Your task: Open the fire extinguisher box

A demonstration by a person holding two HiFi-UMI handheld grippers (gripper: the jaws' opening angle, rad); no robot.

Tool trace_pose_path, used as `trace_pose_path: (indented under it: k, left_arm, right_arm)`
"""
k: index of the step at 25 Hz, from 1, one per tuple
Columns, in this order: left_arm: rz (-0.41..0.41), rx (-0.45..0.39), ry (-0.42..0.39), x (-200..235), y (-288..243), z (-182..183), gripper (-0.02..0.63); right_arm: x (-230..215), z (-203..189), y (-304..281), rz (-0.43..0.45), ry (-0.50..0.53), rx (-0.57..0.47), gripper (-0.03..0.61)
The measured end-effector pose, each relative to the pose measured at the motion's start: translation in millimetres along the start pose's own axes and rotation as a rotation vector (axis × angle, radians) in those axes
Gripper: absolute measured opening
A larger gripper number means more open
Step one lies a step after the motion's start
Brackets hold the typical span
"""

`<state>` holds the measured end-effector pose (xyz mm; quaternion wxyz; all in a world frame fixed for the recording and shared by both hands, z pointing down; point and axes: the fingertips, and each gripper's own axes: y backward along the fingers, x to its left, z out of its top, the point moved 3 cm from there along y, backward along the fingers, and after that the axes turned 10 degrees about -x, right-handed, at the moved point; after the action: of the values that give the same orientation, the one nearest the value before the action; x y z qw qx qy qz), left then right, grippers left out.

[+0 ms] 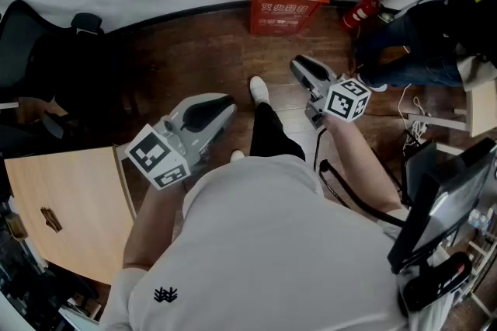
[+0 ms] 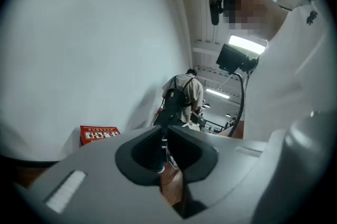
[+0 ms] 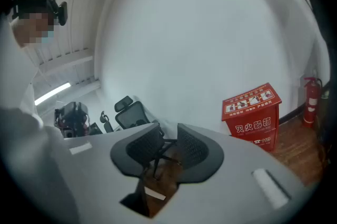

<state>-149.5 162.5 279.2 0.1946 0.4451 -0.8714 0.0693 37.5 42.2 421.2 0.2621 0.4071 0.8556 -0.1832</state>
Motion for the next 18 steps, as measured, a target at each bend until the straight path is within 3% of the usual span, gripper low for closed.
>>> trace_pose_path:
  k: [6, 12, 18]
  left_arm:
    - [0.022, 0.069, 0.003, 55, -93, 20, 0.023]
    - [-0.011, 0.084, 0.057, 100, -163, 24, 0.023]
    - [0.028, 0.113, 0.119, 140, -209, 14, 0.023]
  right_arm:
    - [-116, 14, -64, -0.055, -0.080, 0.062, 0.091]
    - [-232, -4, -119, -0.156, -0.191, 0.090, 0.092]
    - [-325, -30, -145, -0.241, -0.374, 0.078, 0.134]
